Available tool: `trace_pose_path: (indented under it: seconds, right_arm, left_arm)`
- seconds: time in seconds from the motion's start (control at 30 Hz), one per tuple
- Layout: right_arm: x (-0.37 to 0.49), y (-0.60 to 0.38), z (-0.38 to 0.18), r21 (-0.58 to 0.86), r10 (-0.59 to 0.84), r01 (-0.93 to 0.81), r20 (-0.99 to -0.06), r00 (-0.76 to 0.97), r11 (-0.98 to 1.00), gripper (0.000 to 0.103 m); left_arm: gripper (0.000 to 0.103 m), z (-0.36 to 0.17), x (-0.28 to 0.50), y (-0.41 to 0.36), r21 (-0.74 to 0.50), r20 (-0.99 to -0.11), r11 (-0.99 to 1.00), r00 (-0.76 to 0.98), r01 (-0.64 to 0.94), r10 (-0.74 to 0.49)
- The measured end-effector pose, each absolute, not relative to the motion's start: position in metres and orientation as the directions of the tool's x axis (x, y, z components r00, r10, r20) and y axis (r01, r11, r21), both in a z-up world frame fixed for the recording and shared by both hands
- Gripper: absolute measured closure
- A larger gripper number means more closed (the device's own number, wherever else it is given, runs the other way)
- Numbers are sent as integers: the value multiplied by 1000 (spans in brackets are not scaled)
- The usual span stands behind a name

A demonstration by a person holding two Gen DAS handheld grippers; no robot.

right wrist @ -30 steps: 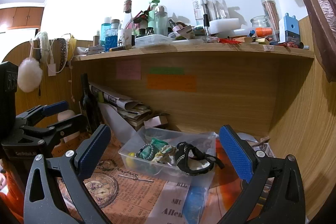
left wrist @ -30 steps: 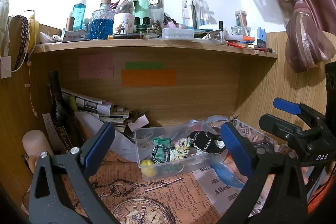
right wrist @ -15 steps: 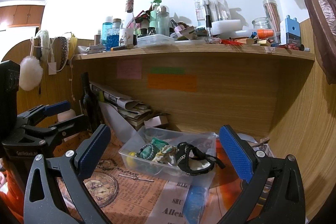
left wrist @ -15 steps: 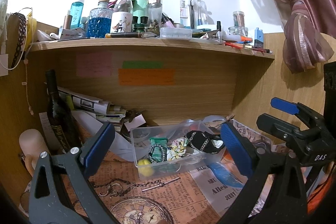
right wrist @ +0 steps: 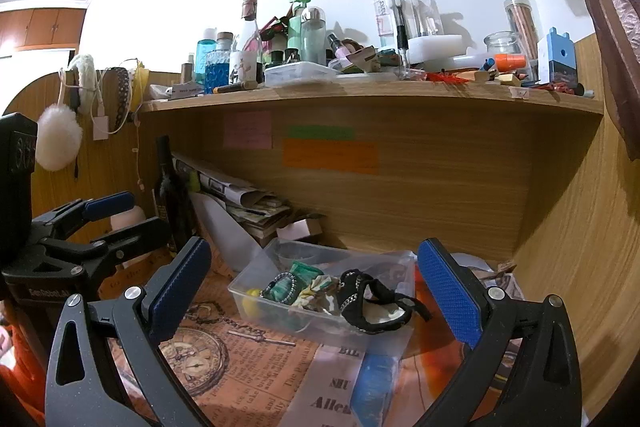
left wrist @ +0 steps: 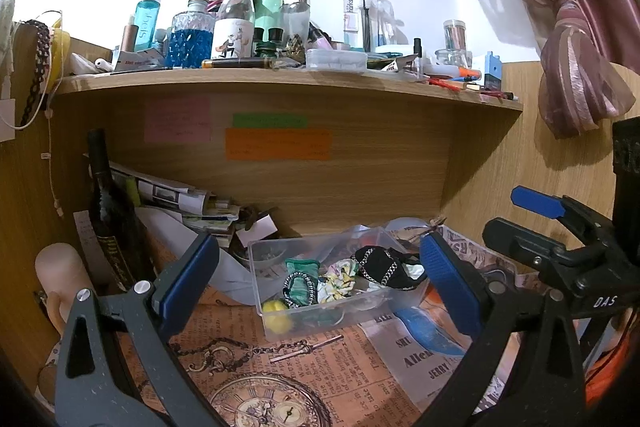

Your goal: Organize soft objects

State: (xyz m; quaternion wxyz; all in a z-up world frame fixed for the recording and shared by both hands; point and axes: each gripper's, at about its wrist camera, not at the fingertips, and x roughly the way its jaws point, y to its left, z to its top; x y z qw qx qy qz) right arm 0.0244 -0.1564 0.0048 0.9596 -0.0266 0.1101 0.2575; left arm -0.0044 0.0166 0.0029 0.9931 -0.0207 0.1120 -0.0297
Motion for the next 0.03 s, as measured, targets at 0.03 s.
trace_pose_path:
  seconds: [0.03]
  right_arm:
    - [25, -156, 4, 7, 488, -500, -227, 843, 866, 0]
  left_arm:
    - [1, 3, -4, 16, -47, -222, 997, 973, 53, -63]
